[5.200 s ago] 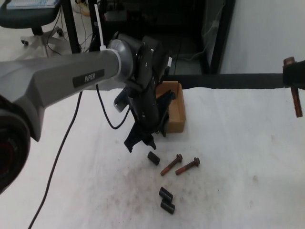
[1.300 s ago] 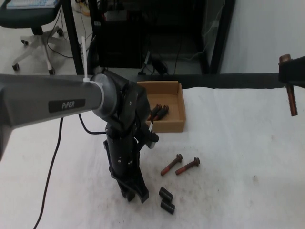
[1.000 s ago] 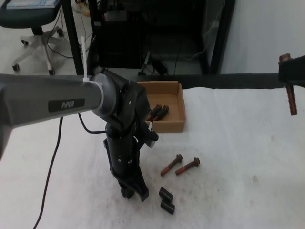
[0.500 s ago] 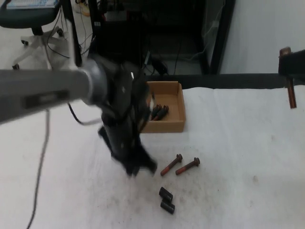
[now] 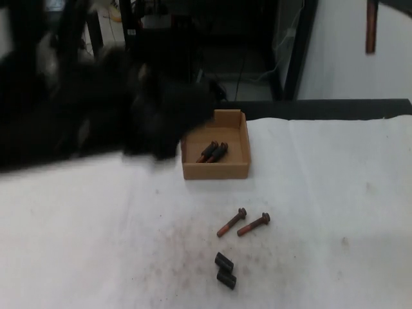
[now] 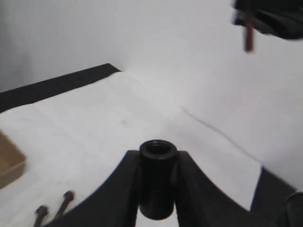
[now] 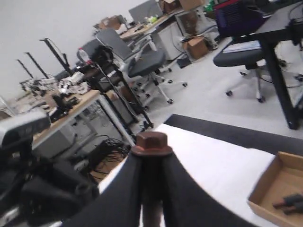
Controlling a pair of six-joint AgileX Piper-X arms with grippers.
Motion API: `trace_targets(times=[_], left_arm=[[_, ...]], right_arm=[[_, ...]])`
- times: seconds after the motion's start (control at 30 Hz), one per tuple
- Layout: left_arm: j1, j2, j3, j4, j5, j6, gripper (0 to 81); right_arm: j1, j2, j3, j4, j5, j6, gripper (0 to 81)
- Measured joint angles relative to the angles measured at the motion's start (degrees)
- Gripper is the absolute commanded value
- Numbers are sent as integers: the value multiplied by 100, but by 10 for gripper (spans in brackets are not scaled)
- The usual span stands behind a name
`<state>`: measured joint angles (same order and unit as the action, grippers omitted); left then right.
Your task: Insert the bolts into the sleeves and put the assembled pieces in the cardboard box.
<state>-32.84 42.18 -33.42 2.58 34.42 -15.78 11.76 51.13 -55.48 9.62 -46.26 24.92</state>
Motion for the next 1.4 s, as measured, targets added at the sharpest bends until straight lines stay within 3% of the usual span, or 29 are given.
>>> trace_targets(times=[0.17, 0.37, 0.53, 0.67, 0.77, 1.4], left_arm=[[0, -566, 1142, -1424, 68, -345, 4], [0, -631, 1457, -2675, 92, -212, 4], [0, -631, 1455, -2923, 179, -133, 4], [0, -631, 1455, -2795, 323, -87, 4], [0, -631, 1455, -2601, 413, -90, 4], [0, -131, 1045, -2180, 599, -256, 4]], right_arm=[[994, 169, 0, -874, -23, 56, 8], [1997, 433, 0, -1204, 211, -77, 8], [2929, 792, 0, -1373, 1065, -864, 8], [3391, 1015, 0, -1390, 1640, -1465, 8], [3560, 1099, 0, -1390, 1905, -1754, 8], [3568, 1256, 0, -1788, 1936, -1826, 8]])
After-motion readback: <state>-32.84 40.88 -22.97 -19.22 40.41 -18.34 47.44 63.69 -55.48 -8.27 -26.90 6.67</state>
